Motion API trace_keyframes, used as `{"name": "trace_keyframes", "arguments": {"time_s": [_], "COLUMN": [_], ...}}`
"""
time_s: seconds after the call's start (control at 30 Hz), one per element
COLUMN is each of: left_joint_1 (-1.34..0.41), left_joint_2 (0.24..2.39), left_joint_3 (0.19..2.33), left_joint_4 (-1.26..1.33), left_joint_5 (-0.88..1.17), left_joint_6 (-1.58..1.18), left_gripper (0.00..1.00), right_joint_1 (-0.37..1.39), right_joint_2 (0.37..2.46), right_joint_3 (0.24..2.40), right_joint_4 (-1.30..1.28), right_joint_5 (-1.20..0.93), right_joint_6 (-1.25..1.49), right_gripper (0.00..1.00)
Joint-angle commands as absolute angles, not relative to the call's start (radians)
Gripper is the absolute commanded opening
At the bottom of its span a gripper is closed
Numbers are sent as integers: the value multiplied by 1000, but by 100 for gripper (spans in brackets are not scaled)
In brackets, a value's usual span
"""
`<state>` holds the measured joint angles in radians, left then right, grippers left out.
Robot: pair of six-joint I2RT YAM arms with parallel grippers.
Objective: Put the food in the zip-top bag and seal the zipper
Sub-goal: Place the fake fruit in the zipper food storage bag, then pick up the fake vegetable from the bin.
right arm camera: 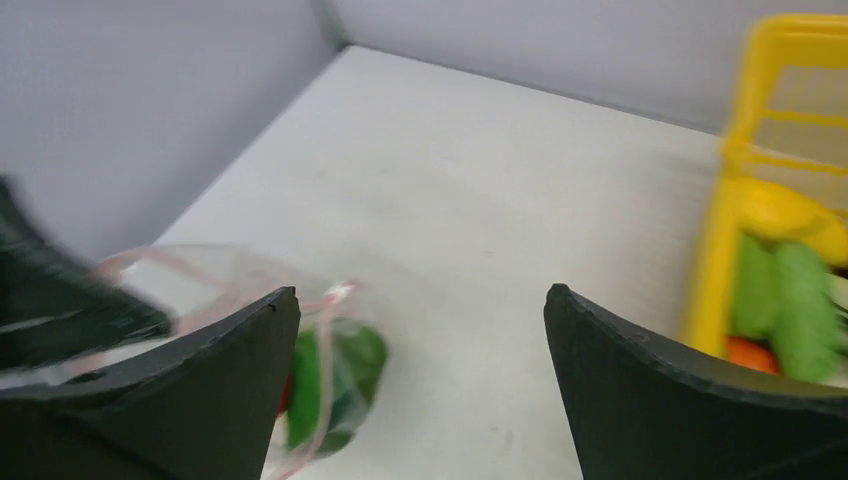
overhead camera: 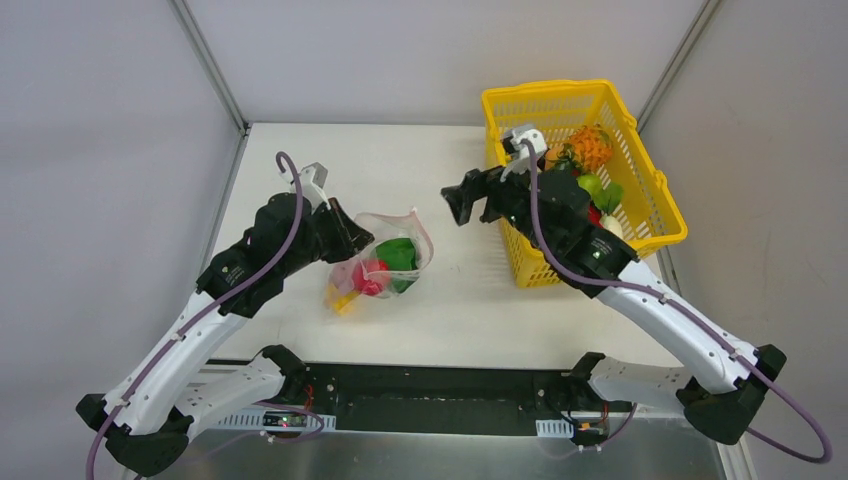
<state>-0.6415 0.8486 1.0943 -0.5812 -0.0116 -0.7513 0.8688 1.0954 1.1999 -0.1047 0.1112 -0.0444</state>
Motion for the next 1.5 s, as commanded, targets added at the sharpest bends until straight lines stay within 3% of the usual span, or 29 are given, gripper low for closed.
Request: {"name": "trace_keyframes", "arguments": {"time_s": [0.0, 0.27, 0.47, 0.83, 1.2, 1.3, 1.37, 1.47], "left_joint_1": [-643, -643, -643, -643, -643, -643, -643, -643], "left_joint_2": [836, 853, 867, 855, 838, 841, 844, 840], "left_joint_3": [1090, 1108, 1115, 1103, 1087, 1085, 1087, 1085], "left_joint_4": [-550, -568, -567, -571, -570, -563, -563, -566], "left_joint_5": [-24, -28, -6, -8, -18, -14, -8, -9], "left_joint_6": [-732, -710, -716, -715, -719, -722, -723, -724], "left_gripper": [0, 0, 0, 0, 0, 0, 0, 0], "right_joint_1": [727, 292, 103, 66, 66, 67, 66, 67], "right_joint_2": [1106, 1230, 1450, 1731, 1907, 1928, 1930, 1908], "right_joint_3": [1215, 1267, 1370, 1494, 1550, 1544, 1541, 1529], "right_joint_4": [-152, -266, -342, -347, -397, -402, -408, -415], "right_joint_5": [403, 72, -215, -288, -263, -323, -336, -320], "right_joint_6": [-8, 106, 125, 103, 45, 40, 46, 47], "right_gripper": [93, 72, 66, 63, 66, 62, 50, 43]}}
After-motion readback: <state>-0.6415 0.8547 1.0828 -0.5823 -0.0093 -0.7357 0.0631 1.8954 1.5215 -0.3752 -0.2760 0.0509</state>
